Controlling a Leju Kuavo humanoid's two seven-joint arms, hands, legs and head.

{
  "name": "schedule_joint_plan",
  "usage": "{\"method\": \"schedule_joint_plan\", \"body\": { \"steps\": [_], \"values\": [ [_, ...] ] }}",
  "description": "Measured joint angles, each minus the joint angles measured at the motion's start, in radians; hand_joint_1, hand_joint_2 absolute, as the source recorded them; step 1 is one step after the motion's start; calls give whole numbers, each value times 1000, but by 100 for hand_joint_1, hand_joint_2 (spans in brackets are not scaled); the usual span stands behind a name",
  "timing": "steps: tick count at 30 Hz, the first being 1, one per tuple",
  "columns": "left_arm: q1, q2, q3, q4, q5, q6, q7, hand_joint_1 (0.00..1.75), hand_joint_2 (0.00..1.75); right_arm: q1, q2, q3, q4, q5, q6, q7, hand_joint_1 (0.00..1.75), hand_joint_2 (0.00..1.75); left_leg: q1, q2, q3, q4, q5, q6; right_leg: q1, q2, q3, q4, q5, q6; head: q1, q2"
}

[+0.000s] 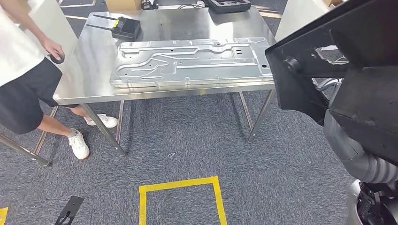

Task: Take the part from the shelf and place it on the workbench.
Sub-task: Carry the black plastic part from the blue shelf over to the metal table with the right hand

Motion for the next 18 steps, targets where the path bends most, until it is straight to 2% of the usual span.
{"method": "schedule_joint_plan", "body": {
  "steps": [2,3,5,6,7,8,10,11,12,13,14,16,17,18],
  "values": [
    [-1,0,0,0,0,1,-1,0,175,-2,0,0,0,0,0,0,175,175,1,0,14,-3,-4,14,-2,-5,-22,57,-25,7,1,0],
    [-1,0,0,0,0,2,-2,0,175,-3,-1,0,0,0,0,1,175,175,1,0,21,-4,-7,20,-2,-8,-52,116,-50,9,2,0],
    [0,-1,0,0,0,2,-3,0,175,-2,-1,0,0,1,0,2,175,175,-1,1,29,-4,-16,27,-1,-9,-138,259,-102,12,2,0],
    [1,-1,0,0,0,2,-4,0,175,-1,-2,0,0,1,0,3,175,175,-3,1,34,-4,-21,28,-1,-9,-171,303,-110,11,2,0],
    [1,-1,0,0,0,2,-4,0,175,-1,-2,0,0,1,0,4,175,175,-5,1,40,-4,-27,29,-1,-9,-186,308,-98,8,2,0],
    [1,-1,0,0,0,2,-4,0,175,-1,-2,0,0,1,0,4,175,175,-6,0,49,-4,-33,28,0,-9,-179,271,-65,4,3,0],
    [1,-2,0,0,0,2,-5,0,175,-1,-2,0,0,1,0,4,175,175,-8,-2,70,-4,-49,24,4,-9,-124,127,23,-10,3,0],
    [1,-2,0,0,0,2,-5,0,175,-2,-2,0,0,1,0,4,175,175,-9,-2,77,-5,-56,21,8,-10,-99,66,40,-14,3,0],
    [0,-2,0,0,0,2,-5,0,175,-3,-2,0,0,1,0,4,175,175,-10,-2,81,-6,-63,16,11,-10,-82,28,49,-18,3,0],
    [0,-3,0,0,0,2,-5,0,175,-3,-2,0,0,1,0,4,175,175,-11,-2,84,-3,-66,10,14,-9,-76,13,45,-21,3,0],
    [1,-4,0,0,0,2,-5,0,175,-4,-3,0,0,1,0,5,175,175,-12,-1,87,-1,-67,4,15,-9,-73,10,38,-24,3,0],
    [-1,-6,-1,0,0,1,-6,0,175,-5,-3,0,0,2,0,6,175,175,-11,1,87,19,-77,-7,10,-7,-58,3,44,-35,2,0],
    [-2,-6,0,0,0,1,-6,0,175,-6,-3,0,0,2,0,6,175,175,-10,1,73,49,-89,-12,8,-8,-49,1,41,-40,1,0],
    [-4,-6,0,0,0,1,-6,0,175,-6,-2,0,0,2,0,6,175,175,-8,2,45,100,-109,-16,6,-7,-43,0,38,-44,-1,0]
  ]
}}
